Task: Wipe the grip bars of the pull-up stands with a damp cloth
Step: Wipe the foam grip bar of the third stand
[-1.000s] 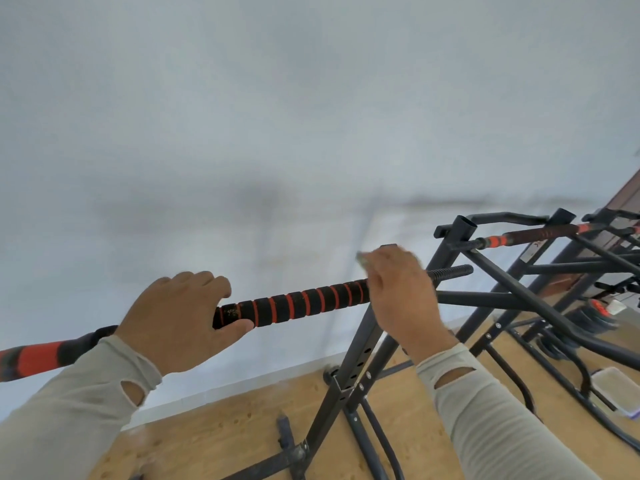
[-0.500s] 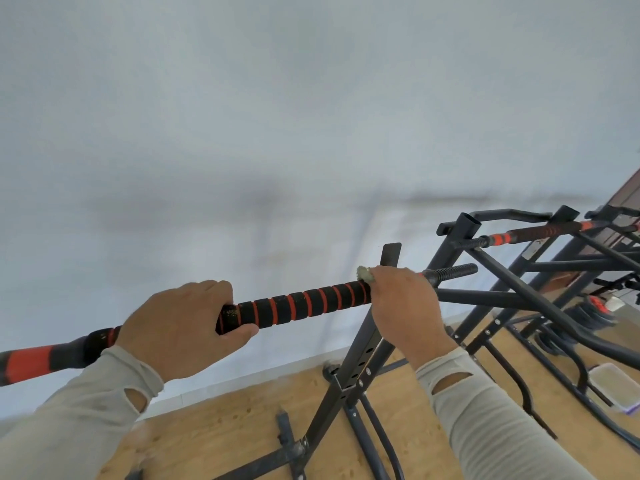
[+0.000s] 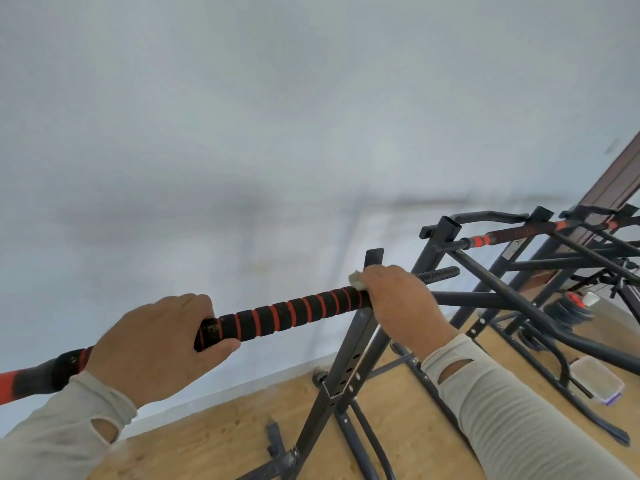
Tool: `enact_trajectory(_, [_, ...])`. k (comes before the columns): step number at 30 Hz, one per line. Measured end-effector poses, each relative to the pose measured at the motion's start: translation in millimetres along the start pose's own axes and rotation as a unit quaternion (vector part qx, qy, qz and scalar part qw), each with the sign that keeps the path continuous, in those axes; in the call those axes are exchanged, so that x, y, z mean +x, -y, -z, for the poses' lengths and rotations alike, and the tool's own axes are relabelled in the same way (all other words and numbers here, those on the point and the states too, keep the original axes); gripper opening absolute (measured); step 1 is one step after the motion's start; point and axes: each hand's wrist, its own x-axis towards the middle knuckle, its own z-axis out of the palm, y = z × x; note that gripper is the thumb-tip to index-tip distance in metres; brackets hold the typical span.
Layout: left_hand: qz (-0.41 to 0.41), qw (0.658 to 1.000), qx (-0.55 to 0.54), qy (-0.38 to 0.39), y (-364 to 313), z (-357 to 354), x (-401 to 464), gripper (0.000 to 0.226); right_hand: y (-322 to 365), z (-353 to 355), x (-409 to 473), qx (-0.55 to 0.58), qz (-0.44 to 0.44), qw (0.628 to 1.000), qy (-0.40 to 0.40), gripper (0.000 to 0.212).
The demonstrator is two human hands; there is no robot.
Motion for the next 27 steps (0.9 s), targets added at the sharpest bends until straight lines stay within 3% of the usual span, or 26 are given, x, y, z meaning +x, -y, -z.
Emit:
enact_trajectory(3, [0.000,1.000,0.005,0.000,0.3,0.0,0.3,0.046,17.4,-0.7,-3.9,0.010,-0.018,0.999,-0.028,0.021])
enact_trajectory(8, [-0.005,1.000,0.003,0.002,0.0,0.0,0.8,0.045,93.7,-13.2,-13.4,0.188,-0.070,0.971,-0.133,0.021])
enact_trajectory(12, [-0.010,1.000,0.003,-0.003,0.0,0.4,-0.9,0.046,119.5,-21.1,-19.8,0.217,0.033,0.959,-0.180,0.013])
enact_trajectory(14, [-0.013,1.000,0.001,-0.006,0.6,0.0,-2.0,0.046,100.0,-21.2,-19.7,0.160,0.086,0.971,-0.157,0.030])
enact_trajectory(17, [-0.017,1.000,0.003,-0.010,1.9,-1.6,-2.0,0.046,48.0,-7.7,-12.7,0.067,0.048,0.994,-0.075,0.051])
enact_trajectory(20, [-0.017,1.000,-0.005,-0.019,3.1,-4.5,-1.9,0.046,12.6,2.3,-8.6,0.023,-0.045,0.998,-0.024,0.027])
enact_trajectory(22, [-0.016,1.000,-0.006,-0.021,3.4,-4.8,-1.8,0.047,20.0,0.2,-9.0,0.055,-0.067,0.996,-0.038,0.014])
enact_trajectory(27, [-0.026,0.999,-0.011,-0.016,3.0,-4.0,-0.8,0.047,77.8,-6.2,-4.7,0.178,-0.086,0.975,-0.098,0.021])
